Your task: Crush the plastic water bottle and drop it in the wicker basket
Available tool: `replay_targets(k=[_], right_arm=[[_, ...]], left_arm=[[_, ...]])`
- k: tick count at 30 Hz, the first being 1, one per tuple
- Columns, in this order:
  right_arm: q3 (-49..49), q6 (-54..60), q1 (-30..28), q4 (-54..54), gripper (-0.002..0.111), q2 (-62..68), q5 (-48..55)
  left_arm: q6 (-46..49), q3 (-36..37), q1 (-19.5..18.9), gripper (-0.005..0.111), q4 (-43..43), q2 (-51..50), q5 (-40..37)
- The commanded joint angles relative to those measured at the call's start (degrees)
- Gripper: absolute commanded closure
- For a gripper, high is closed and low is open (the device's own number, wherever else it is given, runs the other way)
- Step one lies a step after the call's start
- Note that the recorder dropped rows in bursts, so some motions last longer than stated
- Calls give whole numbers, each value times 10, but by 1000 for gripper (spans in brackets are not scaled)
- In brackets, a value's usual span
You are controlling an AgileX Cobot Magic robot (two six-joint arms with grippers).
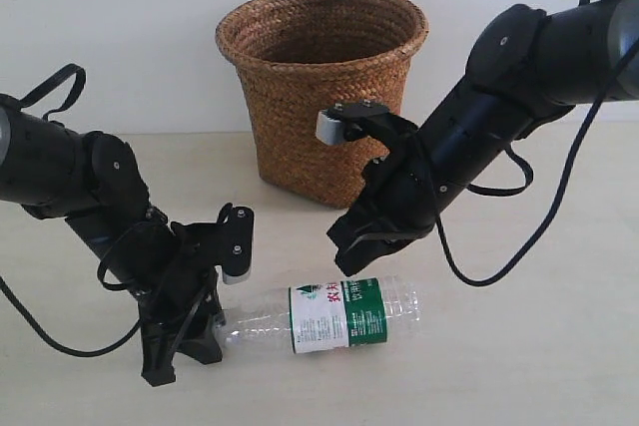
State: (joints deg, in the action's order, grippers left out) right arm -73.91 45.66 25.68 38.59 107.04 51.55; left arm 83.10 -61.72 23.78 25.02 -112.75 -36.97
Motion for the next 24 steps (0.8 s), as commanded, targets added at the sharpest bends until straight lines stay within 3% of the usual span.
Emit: replay_targets(k=[1, 24], right_arm=[[6, -6, 1, -7, 108, 5, 5], [6, -34, 1, -40, 108, 138, -54]], left_arm=[[-10, -3, 3, 102, 0, 1, -1], [-29, -3, 3, 102, 0, 1, 15]])
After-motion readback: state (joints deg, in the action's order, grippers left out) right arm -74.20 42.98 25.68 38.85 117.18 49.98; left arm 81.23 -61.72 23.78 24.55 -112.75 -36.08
